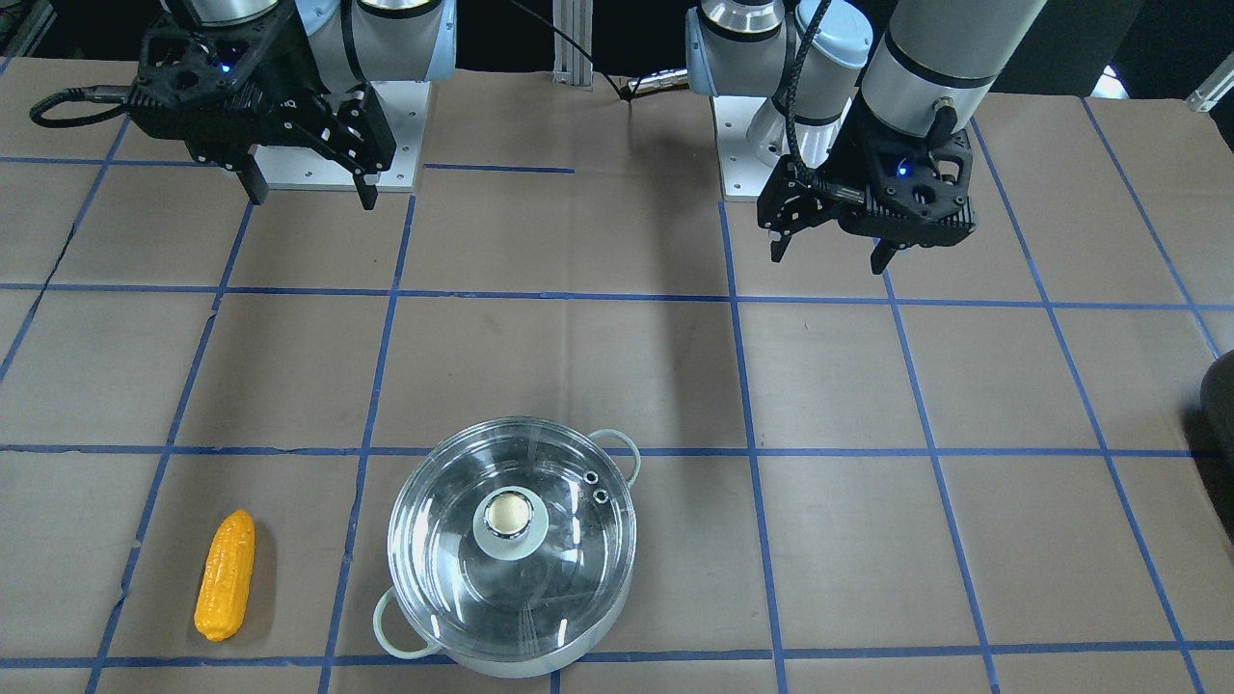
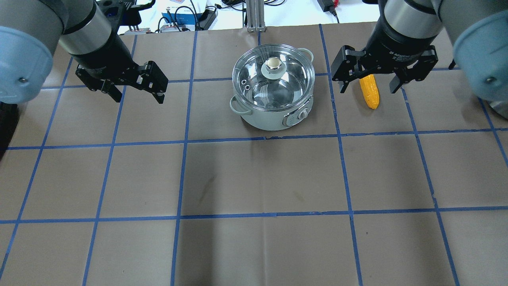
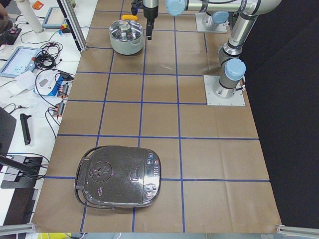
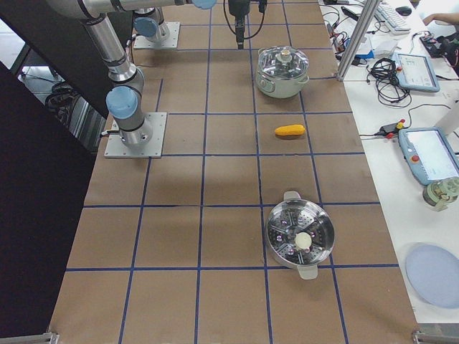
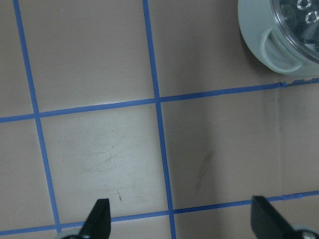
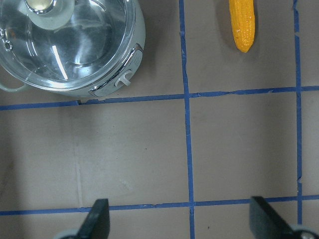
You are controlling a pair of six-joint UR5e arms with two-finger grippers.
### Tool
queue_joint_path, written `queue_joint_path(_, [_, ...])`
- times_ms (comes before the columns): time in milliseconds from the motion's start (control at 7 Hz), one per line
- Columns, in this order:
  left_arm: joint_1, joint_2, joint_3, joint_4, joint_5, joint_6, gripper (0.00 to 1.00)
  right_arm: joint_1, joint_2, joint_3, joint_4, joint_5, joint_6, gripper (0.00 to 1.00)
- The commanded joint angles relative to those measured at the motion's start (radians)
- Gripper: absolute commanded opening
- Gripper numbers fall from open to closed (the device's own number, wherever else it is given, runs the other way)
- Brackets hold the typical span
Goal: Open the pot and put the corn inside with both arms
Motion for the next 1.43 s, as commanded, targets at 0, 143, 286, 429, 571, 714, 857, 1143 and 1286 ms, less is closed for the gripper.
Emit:
queue_joint_path(0, [0.0, 0.0, -0.001, 0.001, -0.001, 0.0, 1.0, 0.0, 0.0, 0.0, 0.0, 0.0, 0.0, 1.0])
queue_joint_path(143, [0.0, 0.0, -0.001, 0.001, -0.001, 0.0, 1.0, 0.0, 0.0, 0.0, 0.0, 0.0, 0.0, 1.0])
queue_joint_path(286, [0.0, 0.001, 0.002, 0.001, -0.001, 0.0, 1.0, 0.0, 0.0, 0.0, 0.0, 0.0, 0.0, 1.0])
queue_joint_path(429, [0.0, -0.015, 0.031, -0.002, 0.004, -0.012, 1.0, 0.0, 0.0, 0.0, 0.0, 0.0, 0.0, 1.0])
queue_joint_path(571, [-0.002, -0.035, 0.04, 0.0, -0.007, -0.067, 1.0, 0.0, 0.0, 0.0, 0.0, 0.0, 0.0, 1.0])
queue_joint_path(714, [-0.011, -0.052, 0.051, 0.003, -0.012, -0.119, 1.0, 0.0, 0.0, 0.0, 0.0, 0.0, 0.0, 1.0])
queue_joint_path(857, [-0.015, -0.078, 0.078, 0.006, -0.013, -0.121, 1.0, 0.0, -0.001, 0.0, 0.0, 0.0, 0.0, 1.0])
queue_joint_path(1143, [-0.105, -0.152, 0.184, 0.01, -0.013, -0.155, 1.0, 0.0, 0.0, 0.0, 0.0, 0.0, 0.0, 1.0])
queue_joint_path(1286, [-0.162, -0.219, 0.248, 0.024, -0.015, -0.225, 1.0, 0.0, 0.0, 0.0, 0.0, 0.0, 0.0, 1.0])
